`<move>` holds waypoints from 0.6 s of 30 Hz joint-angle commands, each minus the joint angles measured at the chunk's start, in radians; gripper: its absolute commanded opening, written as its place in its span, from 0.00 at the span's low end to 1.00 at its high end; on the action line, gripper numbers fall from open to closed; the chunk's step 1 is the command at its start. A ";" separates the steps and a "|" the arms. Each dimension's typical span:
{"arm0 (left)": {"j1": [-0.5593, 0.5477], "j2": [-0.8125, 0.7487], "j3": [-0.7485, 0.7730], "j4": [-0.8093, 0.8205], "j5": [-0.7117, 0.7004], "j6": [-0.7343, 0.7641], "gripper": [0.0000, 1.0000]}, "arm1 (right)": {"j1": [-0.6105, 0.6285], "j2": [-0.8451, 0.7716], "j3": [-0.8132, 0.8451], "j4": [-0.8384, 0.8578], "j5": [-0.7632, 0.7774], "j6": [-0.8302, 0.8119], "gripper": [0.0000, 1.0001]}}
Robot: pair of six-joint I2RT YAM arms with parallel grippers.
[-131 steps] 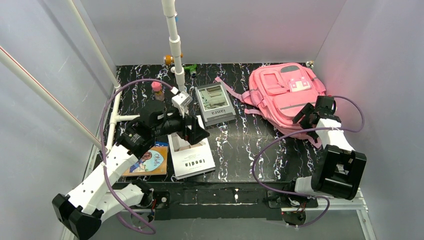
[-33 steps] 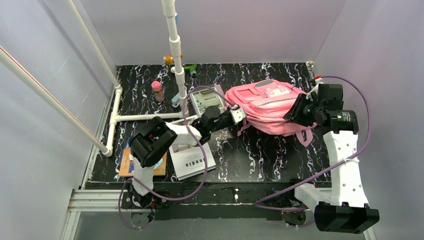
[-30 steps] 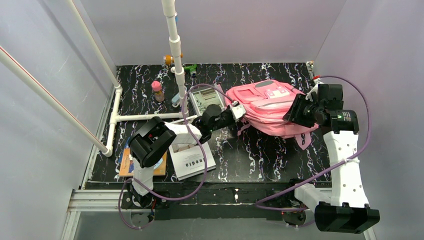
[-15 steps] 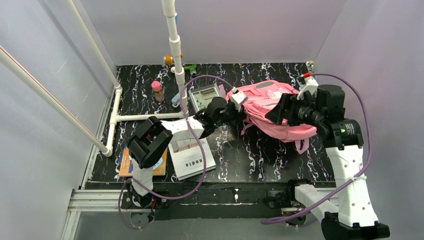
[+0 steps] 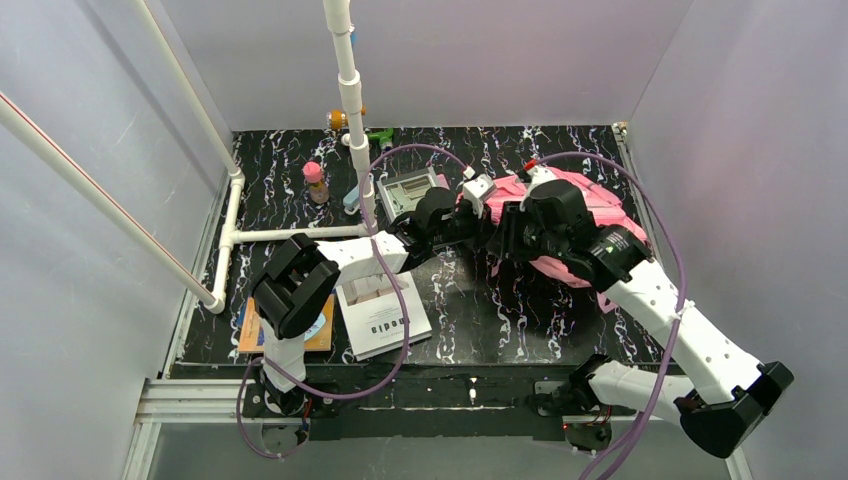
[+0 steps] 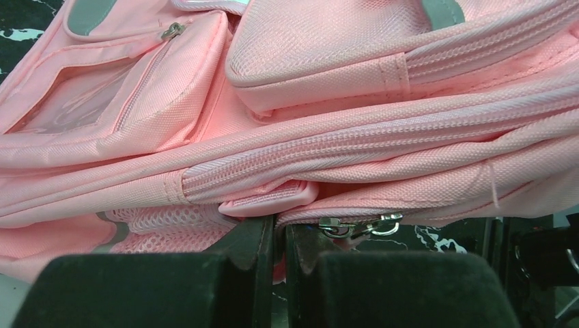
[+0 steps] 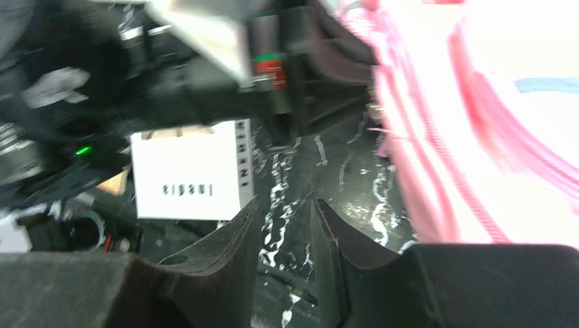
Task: Pack the student bag
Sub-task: Unzip the student bag at the center of the board.
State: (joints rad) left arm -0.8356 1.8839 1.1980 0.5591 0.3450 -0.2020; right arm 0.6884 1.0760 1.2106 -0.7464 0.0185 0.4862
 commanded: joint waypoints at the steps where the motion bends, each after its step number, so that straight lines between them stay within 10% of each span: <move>1: -0.010 -0.094 0.031 -0.008 0.126 -0.122 0.00 | -0.004 -0.038 -0.102 0.118 0.265 0.118 0.38; 18: -0.007 -0.091 0.048 -0.008 0.190 -0.200 0.00 | -0.004 0.030 -0.285 0.375 0.629 0.032 0.31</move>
State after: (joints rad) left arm -0.8330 1.8679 1.2076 0.5426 0.3939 -0.2935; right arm 0.7097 1.0657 0.9360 -0.4004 0.4515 0.5560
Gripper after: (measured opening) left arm 0.031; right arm 0.316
